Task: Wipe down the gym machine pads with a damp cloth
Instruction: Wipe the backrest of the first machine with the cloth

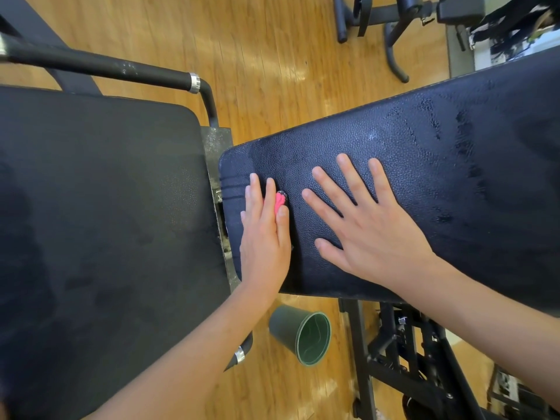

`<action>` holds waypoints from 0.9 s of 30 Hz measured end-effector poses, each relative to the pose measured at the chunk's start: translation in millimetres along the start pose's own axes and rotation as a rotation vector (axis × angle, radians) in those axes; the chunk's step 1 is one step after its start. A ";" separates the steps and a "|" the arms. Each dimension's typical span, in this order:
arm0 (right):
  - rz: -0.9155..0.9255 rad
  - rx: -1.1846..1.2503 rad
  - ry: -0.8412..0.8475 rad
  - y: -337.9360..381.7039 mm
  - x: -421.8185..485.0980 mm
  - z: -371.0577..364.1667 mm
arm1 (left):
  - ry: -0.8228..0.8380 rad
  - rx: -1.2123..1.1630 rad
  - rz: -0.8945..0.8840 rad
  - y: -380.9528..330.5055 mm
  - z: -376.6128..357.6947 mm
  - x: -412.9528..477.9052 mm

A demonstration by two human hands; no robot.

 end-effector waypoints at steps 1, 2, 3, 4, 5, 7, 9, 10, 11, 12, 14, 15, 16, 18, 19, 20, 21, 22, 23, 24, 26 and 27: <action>-0.001 -0.003 -0.002 0.0 0.2 -0.1 | 0.004 0.012 -0.001 1.2 -1.3 -0.7; -0.004 -0.004 -0.003 0.1 0.5 0.0 | 0.008 0.019 0.000 3.4 -2.6 -2.2; -0.004 -0.001 -0.003 0.3 0.6 0.1 | 0.009 0.024 0.002 6.2 -3.8 -4.7; -0.004 -0.003 -0.003 0.6 0.4 -0.1 | 0.009 0.030 0.006 9.0 -5.4 -8.5; -0.003 -0.008 -0.003 0.9 0.4 -0.3 | 0.009 0.035 0.008 11.8 -7.3 -13.7; -0.004 -0.010 -0.003 0.9 0.2 -0.1 | 0.009 0.032 0.005 16.3 -11.6 -29.3; -0.012 -0.008 -0.007 0.5 0.4 0.8 | 0.022 0.017 -0.002 21.1 -17.2 -47.8; -0.013 -0.008 -0.009 0.7 0.8 1.1 | 0.032 0.014 0.001 24.0 -19.8 -56.2; -0.013 -0.007 -0.009 0.9 0.9 1.2 | 0.041 0.014 0.006 26.8 -22.0 -63.5; -0.014 -0.006 -0.008 1.1 0.8 1.1 | 0.047 0.016 0.012 29.0 -23.8 -69.6; -0.013 -0.007 -0.006 1.5 0.4 0.5 | 0.053 0.020 0.010 31.3 -25.2 -79.0; -0.013 -0.007 -0.005 1.6 0.4 0.3 | 0.054 0.016 0.006 31.4 -24.9 -80.8; -0.013 -0.007 -0.003 1.6 0.4 0.4 | 0.050 0.005 0.006 31.4 -23.6 -80.0; -0.013 -0.006 -0.001 1.4 0.6 0.6 | 0.003 -0.030 0.017 29.9 -17.9 -69.1; -0.014 -0.006 0.000 1.1 0.5 0.5 | -0.035 -0.050 0.023 27.8 -14.1 -60.2; -0.015 -0.006 0.000 1.3 0.5 0.2 | -0.068 -0.069 0.023 24.7 -11.2 -50.3; -0.015 -0.009 0.000 1.2 0.3 0.1 | -0.088 -0.079 0.014 20.4 -10.2 -41.4; -0.014 -0.014 -0.002 1.3 0.2 0.0 | -0.096 -0.074 0.002 16.1 -11.3 -34.6; -0.014 -0.018 -0.004 1.4 0.4 -0.1 | -0.097 -0.058 -0.003 13.5 -13.7 -30.8; -0.016 -0.018 -0.006 1.3 0.7 0.0 | -0.098 -0.040 0.005 12.6 -17.0 -29.5; -0.015 -0.010 -0.005 2.1 1.2 0.5 | -0.111 -0.014 0.045 15.0 -22.4 -33.2; -0.015 -0.008 -0.006 2.3 1.4 0.6 | -0.115 -0.005 0.059 16.3 -24.6 -37.3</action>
Point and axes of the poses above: each hand's wrist, its own x-axis towards the middle knuckle, its own z-axis out of the back of the hand, y = z × x, the point moved 7 cm from there along x, towards the middle knuckle, and after that the axes turned 3 degrees about -x, right-handed, at the moved point
